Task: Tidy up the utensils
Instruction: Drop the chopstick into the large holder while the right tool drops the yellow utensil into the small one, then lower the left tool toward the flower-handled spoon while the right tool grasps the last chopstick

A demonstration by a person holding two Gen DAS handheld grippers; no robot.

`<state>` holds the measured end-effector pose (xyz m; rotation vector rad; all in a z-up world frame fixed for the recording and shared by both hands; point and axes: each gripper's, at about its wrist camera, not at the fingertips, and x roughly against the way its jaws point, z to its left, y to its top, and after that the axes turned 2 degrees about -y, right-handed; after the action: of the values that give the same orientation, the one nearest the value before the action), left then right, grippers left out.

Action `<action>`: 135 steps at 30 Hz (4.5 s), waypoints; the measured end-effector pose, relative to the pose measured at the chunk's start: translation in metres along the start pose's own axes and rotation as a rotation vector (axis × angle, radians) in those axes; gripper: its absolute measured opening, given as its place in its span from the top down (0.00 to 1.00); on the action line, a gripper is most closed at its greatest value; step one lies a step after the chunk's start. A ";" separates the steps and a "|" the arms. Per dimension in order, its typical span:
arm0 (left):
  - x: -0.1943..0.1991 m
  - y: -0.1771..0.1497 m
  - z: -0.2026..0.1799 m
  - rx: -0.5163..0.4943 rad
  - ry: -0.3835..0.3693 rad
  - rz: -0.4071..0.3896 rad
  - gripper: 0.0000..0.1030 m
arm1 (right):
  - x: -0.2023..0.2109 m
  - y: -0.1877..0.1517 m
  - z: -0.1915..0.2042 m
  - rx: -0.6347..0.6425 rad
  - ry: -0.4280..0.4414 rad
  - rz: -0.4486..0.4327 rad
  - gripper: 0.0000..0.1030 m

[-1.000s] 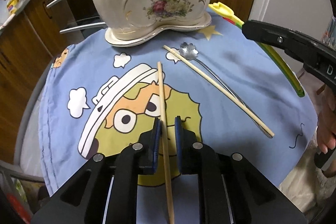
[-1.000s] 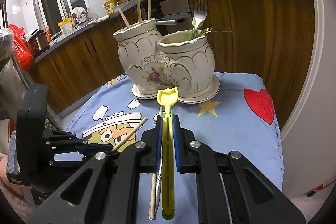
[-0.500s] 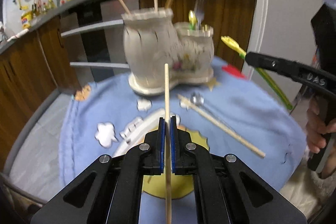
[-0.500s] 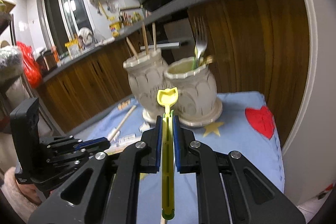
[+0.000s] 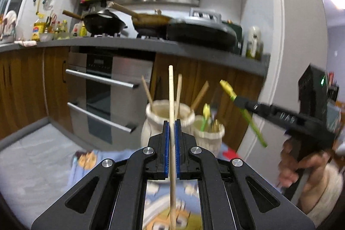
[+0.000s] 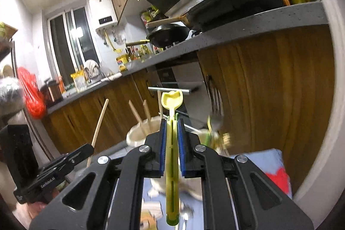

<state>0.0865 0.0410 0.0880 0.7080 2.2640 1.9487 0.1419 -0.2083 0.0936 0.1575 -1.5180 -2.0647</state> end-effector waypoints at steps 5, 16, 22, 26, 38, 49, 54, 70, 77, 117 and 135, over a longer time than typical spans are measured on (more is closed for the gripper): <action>-0.030 0.033 0.004 0.058 -0.035 -0.094 0.95 | -0.036 0.016 -0.015 -0.036 0.004 -0.046 0.90; -0.072 0.050 0.011 0.075 -0.025 -0.246 0.95 | -0.080 0.006 -0.029 -0.032 0.057 -0.053 0.90; -0.087 0.050 0.010 0.060 -0.005 -0.260 0.95 | -0.084 -0.002 -0.028 -0.005 0.041 -0.057 0.90; -0.095 0.054 0.011 0.070 -0.009 -0.271 0.95 | -0.086 -0.001 -0.030 -0.012 0.039 -0.060 0.90; -0.089 0.034 0.008 0.011 -0.008 -0.192 0.95 | -0.089 -0.014 -0.021 0.058 0.044 -0.075 0.90; -0.073 0.006 0.005 -0.067 0.009 -0.075 0.95 | -0.065 -0.023 -0.024 0.049 -0.013 -0.002 0.90; -0.066 0.000 0.006 -0.060 0.001 -0.058 0.95 | -0.045 -0.034 -0.025 0.046 -0.046 -0.001 0.90; -0.055 -0.013 0.004 -0.077 0.026 -0.025 0.91 | -0.038 -0.052 -0.004 0.182 -0.106 -0.001 0.90; -0.054 -0.014 0.000 -0.094 0.036 -0.031 0.81 | -0.041 -0.051 -0.004 0.177 -0.099 0.008 0.88; 0.014 -0.074 -0.014 -0.052 0.269 0.089 0.19 | 0.010 -0.104 0.010 0.268 -0.189 0.313 0.36; 0.021 -0.074 -0.009 -0.017 0.191 0.069 0.17 | -0.037 -0.143 0.040 0.353 -0.157 0.580 0.89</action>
<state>0.0429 0.0338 0.0239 0.6310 2.3551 2.1499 0.1033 -0.1284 -0.0308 -0.2898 -1.7578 -1.3735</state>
